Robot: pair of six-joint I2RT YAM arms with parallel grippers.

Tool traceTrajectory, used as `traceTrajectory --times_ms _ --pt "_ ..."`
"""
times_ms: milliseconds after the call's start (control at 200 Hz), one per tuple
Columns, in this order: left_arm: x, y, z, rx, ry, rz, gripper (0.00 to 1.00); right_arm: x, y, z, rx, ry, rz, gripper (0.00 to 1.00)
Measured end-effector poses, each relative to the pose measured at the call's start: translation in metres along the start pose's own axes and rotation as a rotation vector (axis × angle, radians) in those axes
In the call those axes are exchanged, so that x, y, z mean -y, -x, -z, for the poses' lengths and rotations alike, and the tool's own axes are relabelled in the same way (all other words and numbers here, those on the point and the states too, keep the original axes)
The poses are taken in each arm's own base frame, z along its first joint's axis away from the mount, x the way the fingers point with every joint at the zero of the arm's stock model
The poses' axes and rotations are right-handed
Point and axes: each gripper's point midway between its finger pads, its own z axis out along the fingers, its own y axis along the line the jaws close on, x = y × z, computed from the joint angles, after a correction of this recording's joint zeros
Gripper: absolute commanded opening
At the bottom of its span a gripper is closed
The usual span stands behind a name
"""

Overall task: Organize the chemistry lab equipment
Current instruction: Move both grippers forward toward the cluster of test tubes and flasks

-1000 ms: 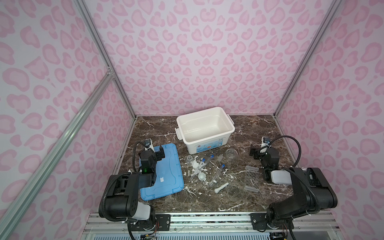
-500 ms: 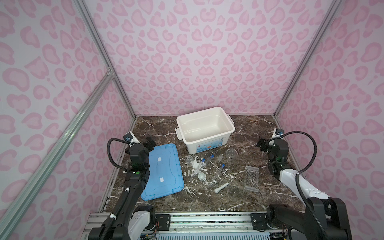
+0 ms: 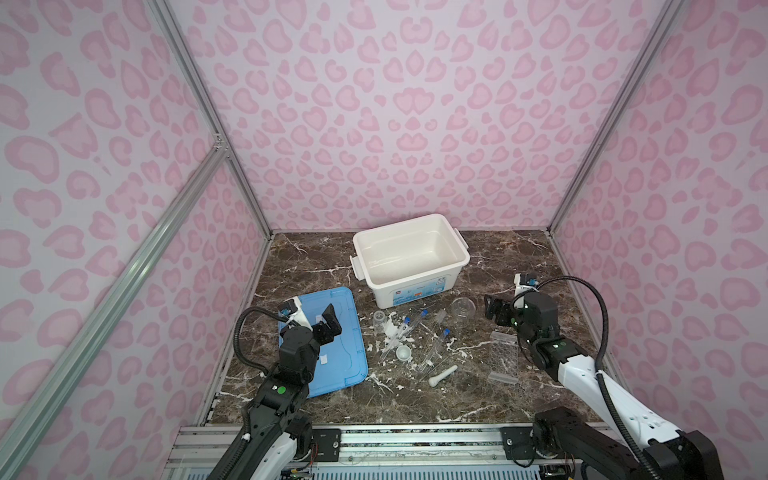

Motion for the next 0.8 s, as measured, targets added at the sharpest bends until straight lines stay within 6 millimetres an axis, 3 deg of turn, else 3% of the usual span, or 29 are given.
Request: traceTrajectory --times_ms 160,545,800 --pt "0.02 -0.024 0.004 -0.073 -0.057 -0.084 0.98 -0.002 -0.017 0.002 -0.045 -0.002 -0.018 0.92" --pt "0.079 -0.065 0.018 -0.187 -0.186 -0.28 0.99 -0.002 -0.032 0.009 -0.069 -0.001 -0.049 0.9" --pt "0.087 -0.1 0.023 -0.291 -0.212 -0.377 0.92 -0.007 -0.039 0.011 -0.099 0.021 -0.049 0.89"
